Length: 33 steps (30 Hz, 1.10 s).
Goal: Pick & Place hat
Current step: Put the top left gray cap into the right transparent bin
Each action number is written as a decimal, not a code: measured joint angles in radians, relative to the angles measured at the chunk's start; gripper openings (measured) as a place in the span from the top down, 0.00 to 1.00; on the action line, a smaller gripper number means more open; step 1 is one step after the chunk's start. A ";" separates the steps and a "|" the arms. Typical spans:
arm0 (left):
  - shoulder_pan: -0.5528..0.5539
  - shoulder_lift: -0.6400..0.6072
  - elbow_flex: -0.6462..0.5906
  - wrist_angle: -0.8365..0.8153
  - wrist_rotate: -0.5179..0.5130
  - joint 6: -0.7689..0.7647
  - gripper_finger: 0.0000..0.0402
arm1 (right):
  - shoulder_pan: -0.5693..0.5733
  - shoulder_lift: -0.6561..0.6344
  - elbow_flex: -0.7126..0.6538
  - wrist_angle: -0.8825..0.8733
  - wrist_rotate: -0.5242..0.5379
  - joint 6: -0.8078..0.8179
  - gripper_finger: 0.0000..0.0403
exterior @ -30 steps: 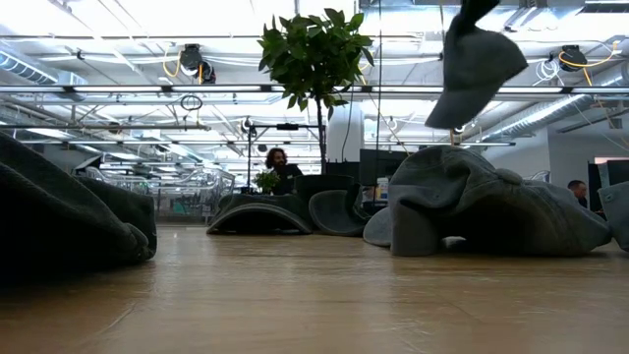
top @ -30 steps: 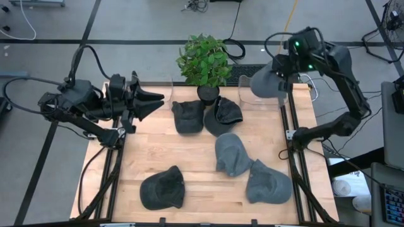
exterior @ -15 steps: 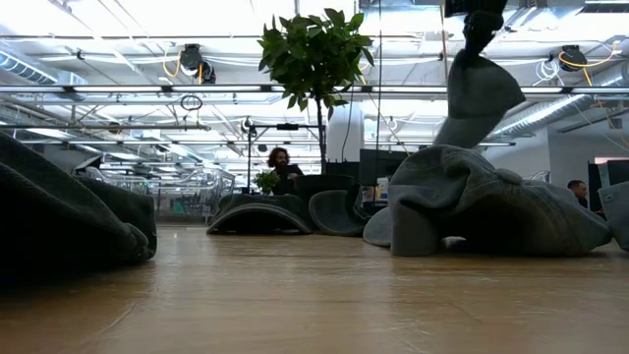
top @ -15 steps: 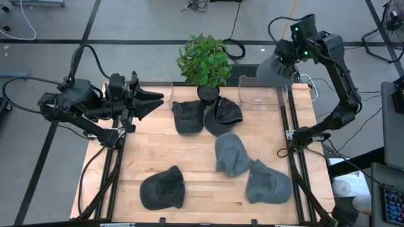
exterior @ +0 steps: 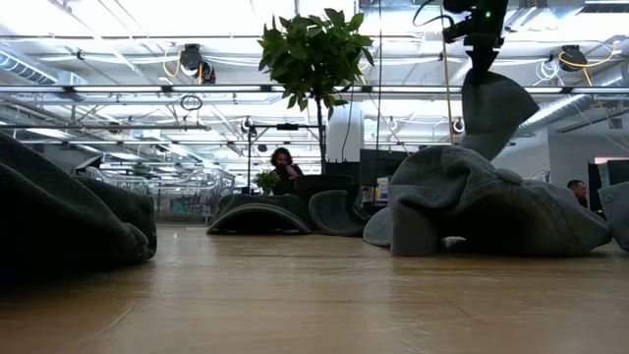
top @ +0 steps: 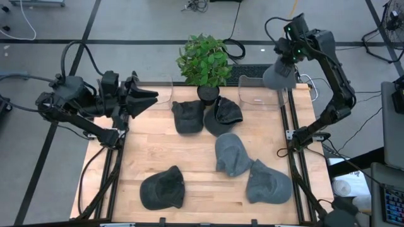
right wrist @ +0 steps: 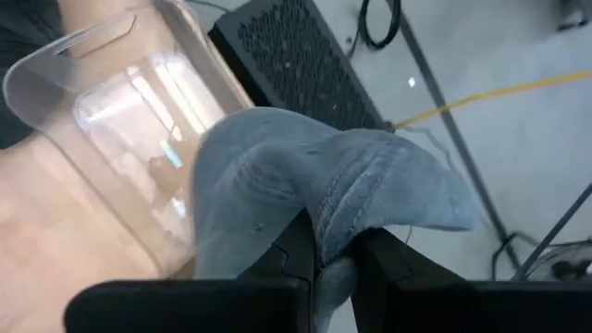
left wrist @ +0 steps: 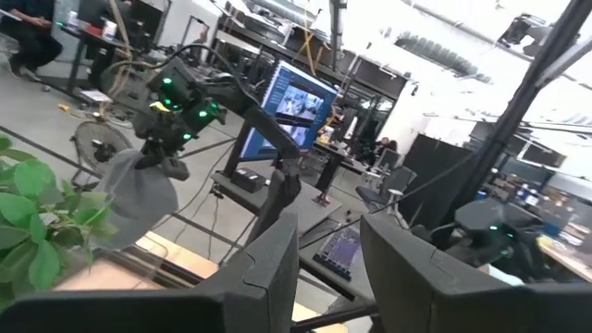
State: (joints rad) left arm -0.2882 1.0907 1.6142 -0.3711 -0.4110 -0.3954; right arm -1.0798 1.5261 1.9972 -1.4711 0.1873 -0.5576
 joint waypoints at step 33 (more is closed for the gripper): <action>0.000 -0.051 0.000 0.001 0.021 0.005 0.68 | -0.001 0.002 -0.505 0.230 0.106 0.097 0.94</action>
State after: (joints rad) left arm -0.2882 1.0393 1.6142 -0.3702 -0.3901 -0.3904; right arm -1.0809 1.5276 1.4918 -1.2407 0.2937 -0.4605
